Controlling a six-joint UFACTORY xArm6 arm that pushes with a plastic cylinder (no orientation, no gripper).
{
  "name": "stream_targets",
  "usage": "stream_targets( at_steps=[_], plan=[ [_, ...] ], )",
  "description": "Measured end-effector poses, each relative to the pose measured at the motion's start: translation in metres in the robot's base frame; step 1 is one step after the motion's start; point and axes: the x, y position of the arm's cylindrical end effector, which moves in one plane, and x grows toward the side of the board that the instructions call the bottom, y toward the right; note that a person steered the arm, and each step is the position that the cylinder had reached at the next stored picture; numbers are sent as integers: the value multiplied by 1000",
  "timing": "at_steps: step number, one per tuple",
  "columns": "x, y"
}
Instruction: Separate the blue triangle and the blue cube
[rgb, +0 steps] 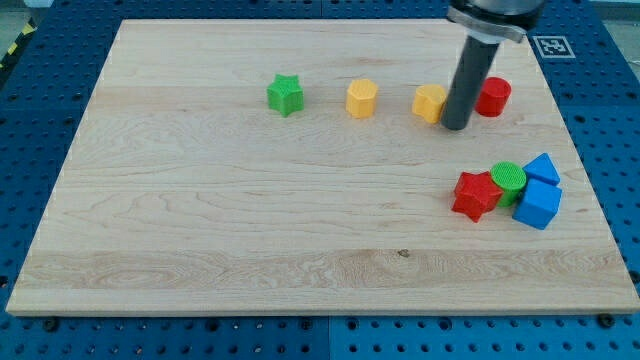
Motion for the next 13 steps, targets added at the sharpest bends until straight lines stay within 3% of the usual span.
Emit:
stream_targets(
  at_steps=[6,8,9,13],
  plan=[
    [0,-179],
    [0,-188],
    [0,-164],
    [37,56]
  ],
)
